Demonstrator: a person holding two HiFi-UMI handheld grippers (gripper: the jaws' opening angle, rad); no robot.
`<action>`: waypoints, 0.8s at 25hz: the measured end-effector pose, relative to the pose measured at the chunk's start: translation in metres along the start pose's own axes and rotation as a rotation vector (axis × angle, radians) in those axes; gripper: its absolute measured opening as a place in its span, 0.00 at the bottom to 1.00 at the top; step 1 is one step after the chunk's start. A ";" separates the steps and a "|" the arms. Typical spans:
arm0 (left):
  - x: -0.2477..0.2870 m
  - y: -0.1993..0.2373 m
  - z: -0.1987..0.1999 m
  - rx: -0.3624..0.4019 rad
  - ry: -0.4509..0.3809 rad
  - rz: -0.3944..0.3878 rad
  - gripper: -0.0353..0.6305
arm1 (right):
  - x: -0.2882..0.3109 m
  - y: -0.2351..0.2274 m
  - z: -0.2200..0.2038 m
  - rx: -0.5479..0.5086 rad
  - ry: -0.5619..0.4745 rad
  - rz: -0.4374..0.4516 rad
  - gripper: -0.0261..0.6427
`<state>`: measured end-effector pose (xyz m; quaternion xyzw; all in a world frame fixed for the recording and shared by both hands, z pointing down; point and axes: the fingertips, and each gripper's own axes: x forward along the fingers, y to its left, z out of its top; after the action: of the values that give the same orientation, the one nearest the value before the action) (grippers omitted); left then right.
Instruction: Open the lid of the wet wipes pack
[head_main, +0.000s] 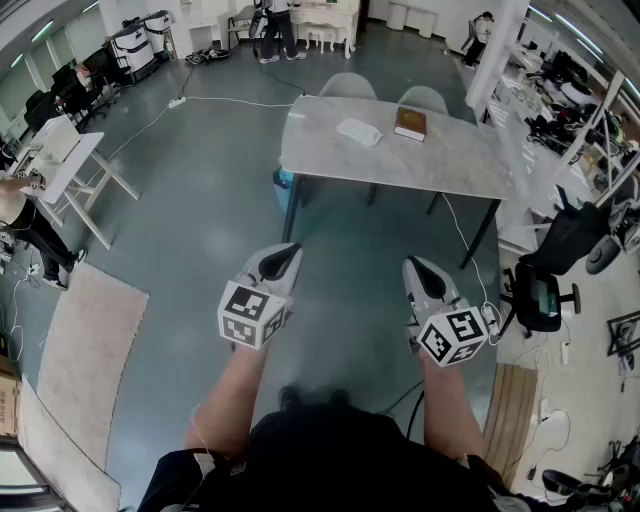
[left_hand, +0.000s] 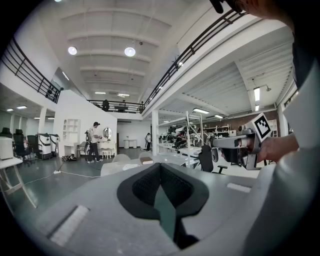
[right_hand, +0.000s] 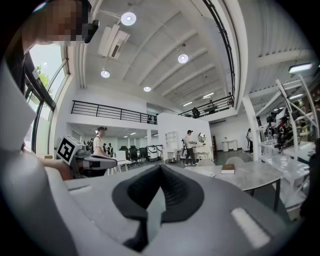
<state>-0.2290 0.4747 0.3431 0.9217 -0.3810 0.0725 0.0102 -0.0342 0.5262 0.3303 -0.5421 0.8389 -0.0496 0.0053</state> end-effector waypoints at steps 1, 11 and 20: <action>0.001 0.000 0.000 -0.001 0.002 0.001 0.07 | 0.001 0.000 0.001 -0.002 -0.002 0.002 0.04; 0.013 -0.015 0.002 -0.003 0.013 0.000 0.07 | -0.014 -0.018 0.010 0.024 -0.031 0.004 0.04; 0.039 -0.058 0.013 0.002 -0.013 -0.005 0.07 | -0.055 -0.044 0.002 0.028 -0.022 0.044 0.04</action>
<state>-0.1594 0.4876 0.3381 0.9231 -0.3787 0.0670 0.0068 0.0286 0.5577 0.3300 -0.5237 0.8498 -0.0552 0.0229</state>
